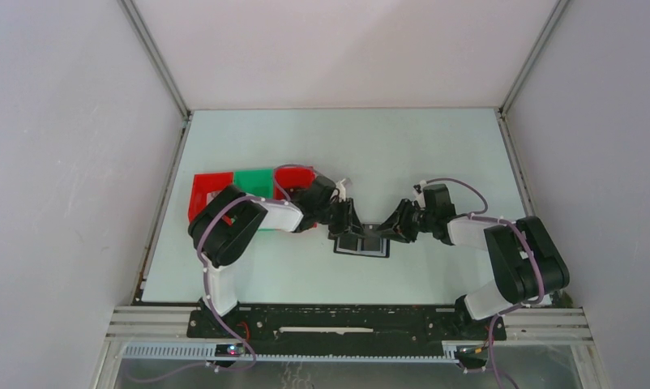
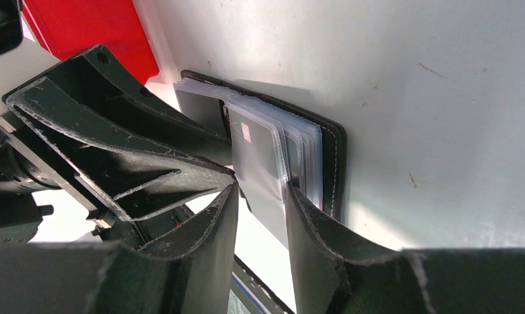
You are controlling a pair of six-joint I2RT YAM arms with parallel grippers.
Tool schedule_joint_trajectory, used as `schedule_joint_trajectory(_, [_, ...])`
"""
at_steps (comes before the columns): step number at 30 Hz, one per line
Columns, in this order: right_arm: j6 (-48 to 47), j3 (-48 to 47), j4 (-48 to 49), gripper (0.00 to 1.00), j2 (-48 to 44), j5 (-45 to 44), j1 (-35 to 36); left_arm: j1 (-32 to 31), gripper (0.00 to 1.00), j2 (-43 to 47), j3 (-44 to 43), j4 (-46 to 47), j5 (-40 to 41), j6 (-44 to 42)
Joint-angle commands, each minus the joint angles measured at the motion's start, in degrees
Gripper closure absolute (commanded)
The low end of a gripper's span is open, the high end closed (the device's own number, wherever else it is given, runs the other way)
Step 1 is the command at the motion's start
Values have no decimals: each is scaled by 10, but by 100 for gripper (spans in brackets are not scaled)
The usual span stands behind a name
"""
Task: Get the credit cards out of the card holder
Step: Remove the credit card from the card holder.
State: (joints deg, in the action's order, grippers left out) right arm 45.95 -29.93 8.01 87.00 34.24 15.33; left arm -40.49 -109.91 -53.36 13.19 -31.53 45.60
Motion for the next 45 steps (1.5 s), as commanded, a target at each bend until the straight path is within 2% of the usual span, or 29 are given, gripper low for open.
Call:
schedule_joint_trajectory(1, [-6,9,-5,58,31,-16,19,-1,67,9,40,27,0,14])
schedule_joint_trajectory(4, [-3,9,-5,58,35,-18,18,-1,66,19,49,32,8,14])
schedule_joint_trajectory(7, [-3,9,-2,58,38,-11,17,0,60,29,66,42,22,14])
schedule_joint_trajectory(13, [0,18,14,58,50,2,8,1,59,36,120,132,18,50])
schedule_joint_trajectory(28, [-3,18,12,60,72,-3,13,1,80,33,137,210,11,94])
schedule_joint_trajectory(30, [-4,18,10,60,73,-4,14,1,85,32,137,209,15,97])
schedule_joint_trajectory(32, [-6,18,7,60,72,-7,14,1,97,30,137,205,18,97])
schedule_joint_trajectory(33, [-7,18,6,60,72,-8,13,1,100,30,138,204,18,98])
schedule_joint_trajectory(45, [-16,18,-13,61,82,-30,3,5,100,87,150,113,44,45])
